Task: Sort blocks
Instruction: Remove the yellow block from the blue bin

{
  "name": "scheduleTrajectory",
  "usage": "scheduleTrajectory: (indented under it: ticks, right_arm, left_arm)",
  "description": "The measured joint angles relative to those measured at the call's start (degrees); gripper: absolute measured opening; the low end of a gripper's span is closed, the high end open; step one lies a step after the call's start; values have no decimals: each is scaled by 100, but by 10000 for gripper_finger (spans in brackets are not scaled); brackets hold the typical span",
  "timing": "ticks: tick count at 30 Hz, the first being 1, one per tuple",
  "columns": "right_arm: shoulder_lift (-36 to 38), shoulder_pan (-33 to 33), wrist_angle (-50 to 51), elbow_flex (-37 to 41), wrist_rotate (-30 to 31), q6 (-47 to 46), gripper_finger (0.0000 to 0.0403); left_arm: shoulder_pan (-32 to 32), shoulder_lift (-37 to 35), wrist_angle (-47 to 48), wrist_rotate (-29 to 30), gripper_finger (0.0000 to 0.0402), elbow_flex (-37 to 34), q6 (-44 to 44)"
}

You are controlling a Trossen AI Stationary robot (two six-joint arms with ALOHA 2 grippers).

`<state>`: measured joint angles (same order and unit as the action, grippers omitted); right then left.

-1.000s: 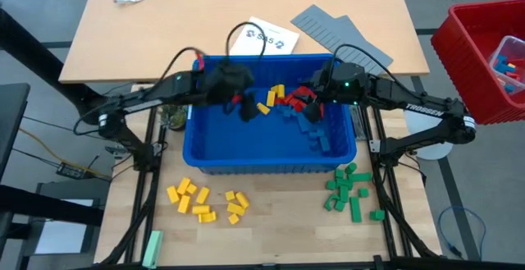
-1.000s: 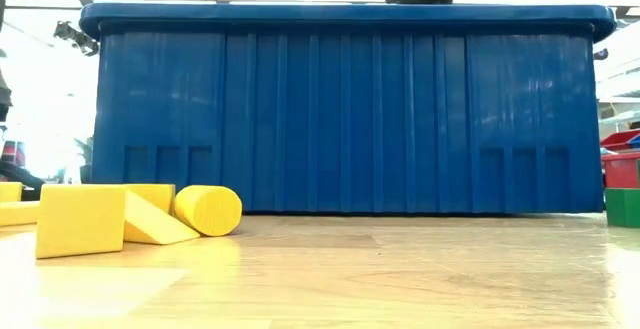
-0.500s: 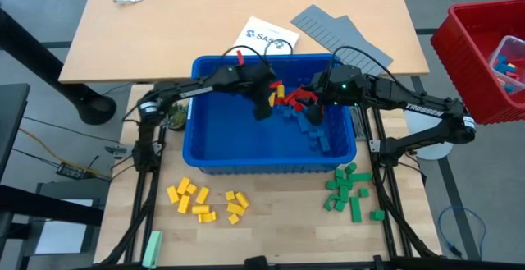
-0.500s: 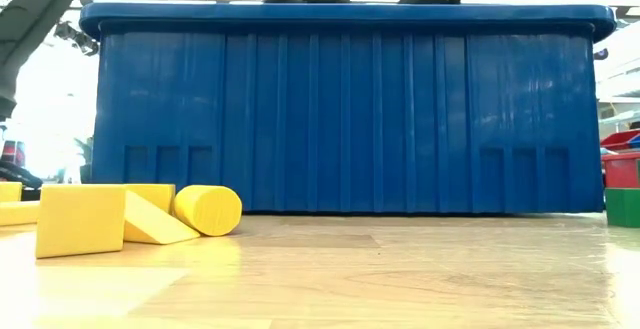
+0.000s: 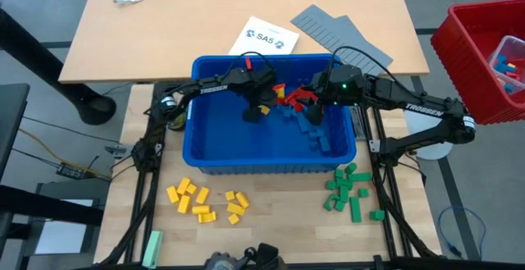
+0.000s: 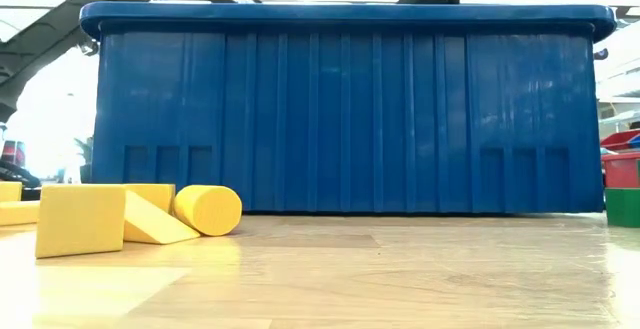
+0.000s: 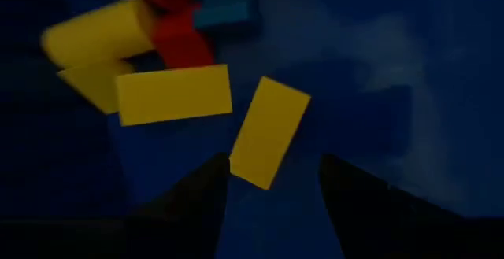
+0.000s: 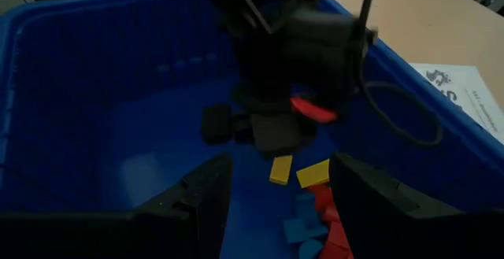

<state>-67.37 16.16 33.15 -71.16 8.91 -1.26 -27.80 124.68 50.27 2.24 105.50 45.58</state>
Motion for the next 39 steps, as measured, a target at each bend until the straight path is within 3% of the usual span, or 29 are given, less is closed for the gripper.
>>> scheduleTrajectory:
  ticks: [5,20,28,31,39]
  right_arm:
    - [0,0,0,0,0,-66,199]
    - [0,-4,-2,0,-8,-323,199]
    - [0,-4,-2,0,-4,-319,199]
    - [0,-6,-2,0,-4,-317,199]
    - [0,-7,53,0,-4,-313,199]
  left_arm:
    - [-66,280,-231,-20,208,1,546]
    - [-329,696,-383,-506,207,3,789]
    - [-328,664,-103,-435,131,80,420]
    - [-323,665,475,-381,130,427,-102]
    - [-261,622,1870,-658,144,2199,-1159]
